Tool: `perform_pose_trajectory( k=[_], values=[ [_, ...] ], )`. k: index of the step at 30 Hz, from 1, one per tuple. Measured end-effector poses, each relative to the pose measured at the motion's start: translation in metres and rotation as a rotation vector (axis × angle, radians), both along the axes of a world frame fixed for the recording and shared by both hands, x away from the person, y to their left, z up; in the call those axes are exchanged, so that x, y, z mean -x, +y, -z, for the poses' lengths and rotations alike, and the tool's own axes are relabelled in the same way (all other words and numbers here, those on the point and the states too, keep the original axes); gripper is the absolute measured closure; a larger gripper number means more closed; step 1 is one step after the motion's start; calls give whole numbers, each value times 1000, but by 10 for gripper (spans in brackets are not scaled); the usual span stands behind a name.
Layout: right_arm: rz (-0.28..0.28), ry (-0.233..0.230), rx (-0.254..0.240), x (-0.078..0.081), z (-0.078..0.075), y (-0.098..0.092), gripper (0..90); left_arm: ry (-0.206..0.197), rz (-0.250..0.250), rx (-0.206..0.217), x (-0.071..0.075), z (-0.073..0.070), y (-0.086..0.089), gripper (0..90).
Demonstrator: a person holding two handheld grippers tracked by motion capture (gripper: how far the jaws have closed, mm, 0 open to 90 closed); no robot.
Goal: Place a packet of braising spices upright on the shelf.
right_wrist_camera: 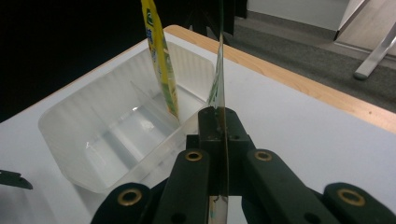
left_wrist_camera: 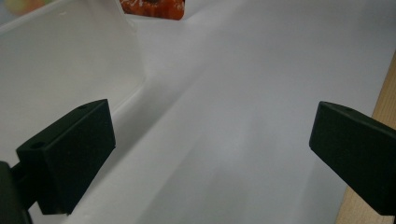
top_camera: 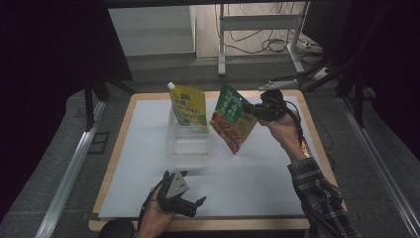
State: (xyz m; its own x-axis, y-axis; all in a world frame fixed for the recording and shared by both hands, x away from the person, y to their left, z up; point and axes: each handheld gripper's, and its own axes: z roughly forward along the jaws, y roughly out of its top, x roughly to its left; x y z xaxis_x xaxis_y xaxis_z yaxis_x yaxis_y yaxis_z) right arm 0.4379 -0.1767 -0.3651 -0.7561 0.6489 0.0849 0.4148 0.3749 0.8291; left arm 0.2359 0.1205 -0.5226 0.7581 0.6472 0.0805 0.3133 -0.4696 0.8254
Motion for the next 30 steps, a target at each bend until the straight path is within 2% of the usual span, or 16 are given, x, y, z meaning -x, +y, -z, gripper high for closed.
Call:
perform_pose_trajectory(
  k=[5, 13, 21, 30],
  values=[
    [-9, -23, 22, 1, -8, 3, 893, 1, -2, 2, 0, 0, 0, 0],
    [-16, -41, 22, 3, -19, -3, 894, 1, -3, 1, 0, 0, 0, 0],
    [-48, -43, -3, 8, -33, -11, 893, -3, -8, 7, 0, -1, 1, 0],
    [-112, -33, -33, 14, -47, -21, 893, -5, -9, 6, 0, -1, 2, 0]
  ],
)
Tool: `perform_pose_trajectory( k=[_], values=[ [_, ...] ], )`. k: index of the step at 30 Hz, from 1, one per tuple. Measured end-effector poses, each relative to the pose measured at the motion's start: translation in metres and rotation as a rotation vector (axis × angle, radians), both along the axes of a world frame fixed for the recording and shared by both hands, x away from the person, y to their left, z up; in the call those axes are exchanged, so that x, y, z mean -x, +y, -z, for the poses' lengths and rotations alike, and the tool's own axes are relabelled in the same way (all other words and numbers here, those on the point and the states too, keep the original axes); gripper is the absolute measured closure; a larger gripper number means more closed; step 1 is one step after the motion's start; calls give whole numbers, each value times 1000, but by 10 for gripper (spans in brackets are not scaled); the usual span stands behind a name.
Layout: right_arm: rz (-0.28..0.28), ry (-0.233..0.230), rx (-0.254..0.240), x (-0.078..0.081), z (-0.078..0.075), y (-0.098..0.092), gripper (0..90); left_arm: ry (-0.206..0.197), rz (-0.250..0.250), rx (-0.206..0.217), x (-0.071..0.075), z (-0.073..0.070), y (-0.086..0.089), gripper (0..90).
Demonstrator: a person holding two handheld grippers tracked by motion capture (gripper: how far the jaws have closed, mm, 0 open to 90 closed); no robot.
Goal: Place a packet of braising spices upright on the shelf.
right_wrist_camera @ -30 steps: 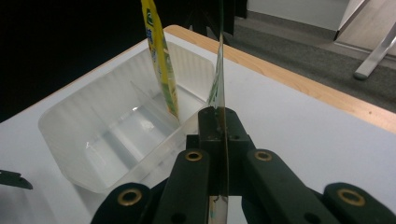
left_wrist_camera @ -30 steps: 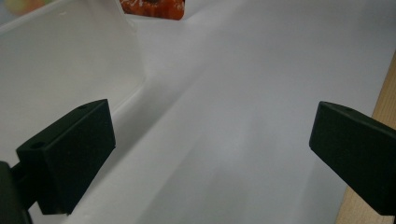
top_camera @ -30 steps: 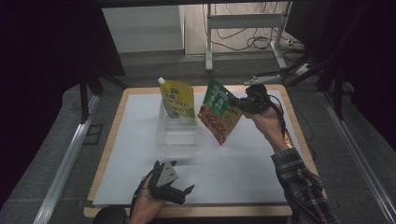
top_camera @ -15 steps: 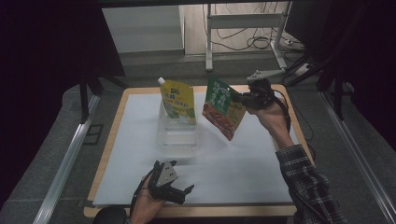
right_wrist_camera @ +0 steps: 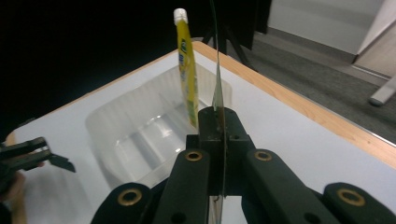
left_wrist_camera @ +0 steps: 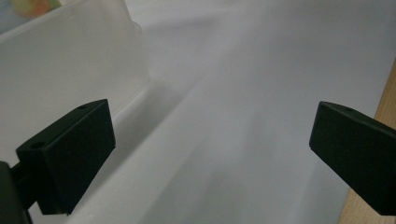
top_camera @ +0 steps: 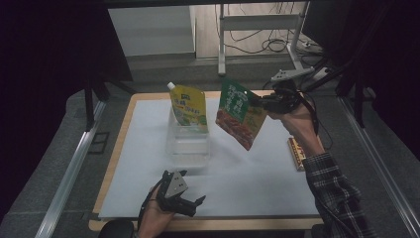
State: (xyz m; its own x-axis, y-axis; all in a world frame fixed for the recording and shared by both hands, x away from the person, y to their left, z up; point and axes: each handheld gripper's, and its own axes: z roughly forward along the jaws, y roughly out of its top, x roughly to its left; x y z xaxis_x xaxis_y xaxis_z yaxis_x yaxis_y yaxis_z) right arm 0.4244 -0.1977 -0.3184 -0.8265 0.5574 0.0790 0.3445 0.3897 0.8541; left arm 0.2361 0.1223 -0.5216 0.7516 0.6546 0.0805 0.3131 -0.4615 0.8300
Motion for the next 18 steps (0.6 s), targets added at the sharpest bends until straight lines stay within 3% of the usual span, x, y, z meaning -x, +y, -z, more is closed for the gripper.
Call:
perform_pose_trajectory(
  k=[7, 18],
  values=[
    [-37, 6, -12, 4, -7, -1, 893, 1, 1, 0, 0, 0, 0, 0],
    [-115, 21, -31, 5, -17, 14, 893, 2, -3, 2, -1, 0, 1, 0]
  ],
)
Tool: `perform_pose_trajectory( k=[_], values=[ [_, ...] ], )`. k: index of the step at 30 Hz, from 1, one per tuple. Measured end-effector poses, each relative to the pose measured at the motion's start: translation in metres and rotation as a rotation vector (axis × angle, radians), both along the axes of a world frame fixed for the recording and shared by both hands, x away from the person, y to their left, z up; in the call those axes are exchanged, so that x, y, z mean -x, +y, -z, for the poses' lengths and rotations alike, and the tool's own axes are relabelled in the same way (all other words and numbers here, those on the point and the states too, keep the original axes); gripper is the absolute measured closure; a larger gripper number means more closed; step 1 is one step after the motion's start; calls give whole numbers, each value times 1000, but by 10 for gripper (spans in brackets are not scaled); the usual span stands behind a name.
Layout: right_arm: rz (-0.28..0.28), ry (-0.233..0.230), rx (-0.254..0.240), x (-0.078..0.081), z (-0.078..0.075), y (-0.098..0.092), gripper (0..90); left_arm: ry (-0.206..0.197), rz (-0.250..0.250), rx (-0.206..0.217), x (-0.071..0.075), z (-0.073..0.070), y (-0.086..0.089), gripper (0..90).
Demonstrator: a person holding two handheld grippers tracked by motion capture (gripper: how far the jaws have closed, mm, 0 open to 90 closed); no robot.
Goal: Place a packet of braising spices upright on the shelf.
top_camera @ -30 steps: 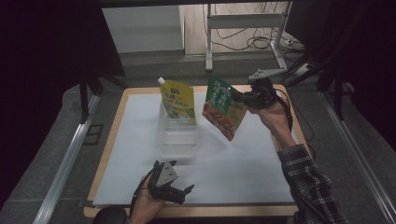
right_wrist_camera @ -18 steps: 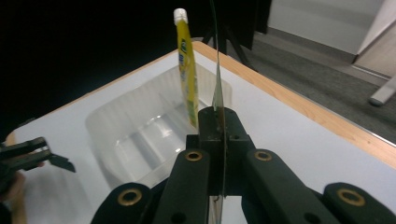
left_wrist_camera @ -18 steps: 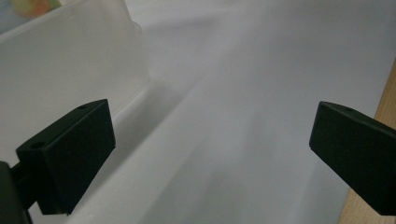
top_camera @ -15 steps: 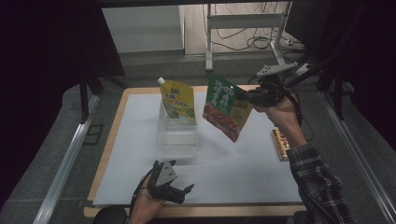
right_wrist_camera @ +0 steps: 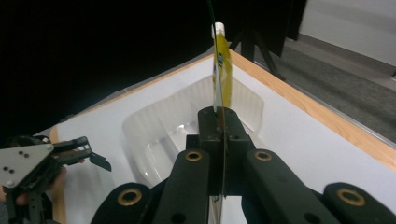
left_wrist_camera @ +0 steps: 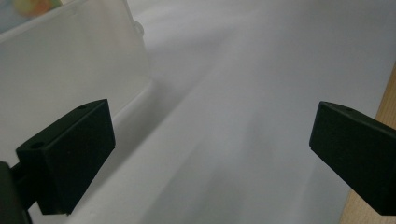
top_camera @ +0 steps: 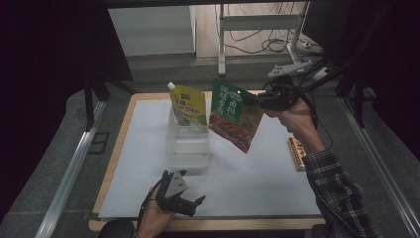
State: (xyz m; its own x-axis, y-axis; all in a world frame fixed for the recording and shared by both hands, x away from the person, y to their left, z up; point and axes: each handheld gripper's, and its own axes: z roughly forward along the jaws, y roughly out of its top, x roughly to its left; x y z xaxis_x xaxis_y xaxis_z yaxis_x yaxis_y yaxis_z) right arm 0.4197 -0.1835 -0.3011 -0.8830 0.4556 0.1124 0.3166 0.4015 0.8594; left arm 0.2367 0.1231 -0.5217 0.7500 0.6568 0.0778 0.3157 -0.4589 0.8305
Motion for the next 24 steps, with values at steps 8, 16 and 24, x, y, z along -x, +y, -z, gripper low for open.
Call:
perform_pose_trajectory(
  k=[8, 16, 24],
  values=[
    [-48, 0, -6, -6, 0, 22, 893, 0, -6, 14, 0, 0, 0, 0],
    [-82, 9, -19, -14, 2, 41, 893, 0, -4, 14, 0, 0, 0, 0],
    [-113, 3, -18, -23, 3, 61, 893, 4, 1, 10, 0, 0, 0, 0]
  ],
)
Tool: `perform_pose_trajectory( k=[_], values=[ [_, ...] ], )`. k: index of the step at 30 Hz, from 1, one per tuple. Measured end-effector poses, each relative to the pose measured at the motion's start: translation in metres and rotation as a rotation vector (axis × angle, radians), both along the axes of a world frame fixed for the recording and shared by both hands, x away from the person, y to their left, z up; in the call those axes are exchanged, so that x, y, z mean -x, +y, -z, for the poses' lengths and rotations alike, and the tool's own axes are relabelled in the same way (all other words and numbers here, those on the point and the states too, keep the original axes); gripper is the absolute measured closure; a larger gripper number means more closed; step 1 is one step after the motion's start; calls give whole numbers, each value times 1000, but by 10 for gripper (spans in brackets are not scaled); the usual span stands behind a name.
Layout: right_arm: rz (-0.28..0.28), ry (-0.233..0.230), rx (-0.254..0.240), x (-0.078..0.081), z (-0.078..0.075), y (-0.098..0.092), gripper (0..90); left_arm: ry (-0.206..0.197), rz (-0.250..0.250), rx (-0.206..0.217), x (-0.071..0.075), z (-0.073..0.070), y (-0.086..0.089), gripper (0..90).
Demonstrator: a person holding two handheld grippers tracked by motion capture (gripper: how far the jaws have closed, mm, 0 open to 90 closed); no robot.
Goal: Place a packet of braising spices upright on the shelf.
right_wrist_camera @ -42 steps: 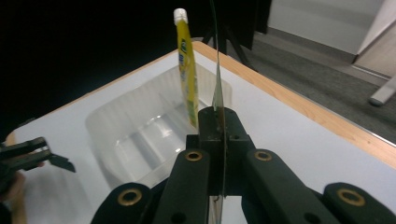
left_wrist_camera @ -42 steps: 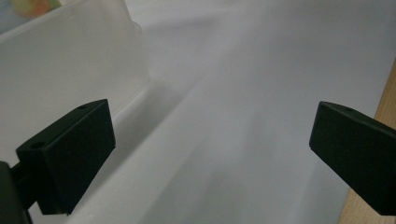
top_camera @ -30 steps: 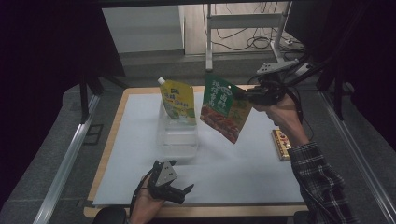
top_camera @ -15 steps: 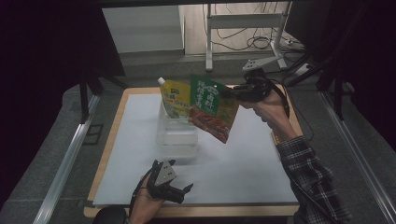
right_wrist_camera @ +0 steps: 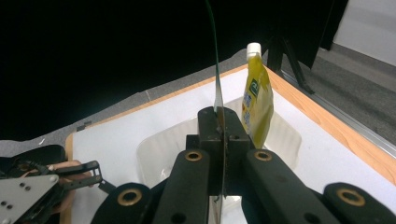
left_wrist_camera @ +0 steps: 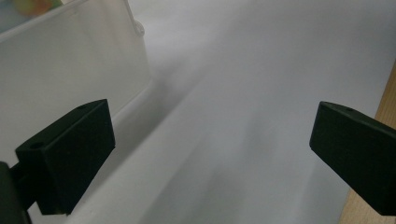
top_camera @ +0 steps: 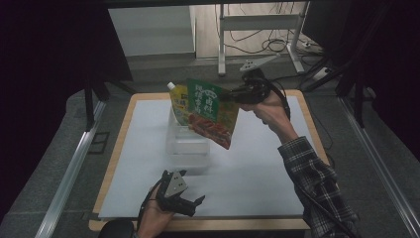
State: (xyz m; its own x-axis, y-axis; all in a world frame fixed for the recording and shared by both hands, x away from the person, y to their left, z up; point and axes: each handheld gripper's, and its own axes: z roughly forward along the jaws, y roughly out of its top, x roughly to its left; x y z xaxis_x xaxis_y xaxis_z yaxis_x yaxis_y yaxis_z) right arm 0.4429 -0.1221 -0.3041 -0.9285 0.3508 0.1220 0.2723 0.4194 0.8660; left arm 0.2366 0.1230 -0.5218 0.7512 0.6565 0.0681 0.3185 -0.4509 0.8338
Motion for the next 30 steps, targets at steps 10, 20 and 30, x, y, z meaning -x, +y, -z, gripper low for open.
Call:
perform_pose_trajectory(
  k=[10, 20, 30],
  values=[
    [-27, -1, -1, -14, 3, 28, 893, 2, 1, 4, 0, 0, 0, 0],
    [-66, -4, -12, -27, 12, 58, 893, -1, 5, 10, 0, -1, 1, 0],
    [-80, 22, 2, -36, 32, 76, 892, 1, 9, 3, 0, -1, 1, 0]
  ],
)
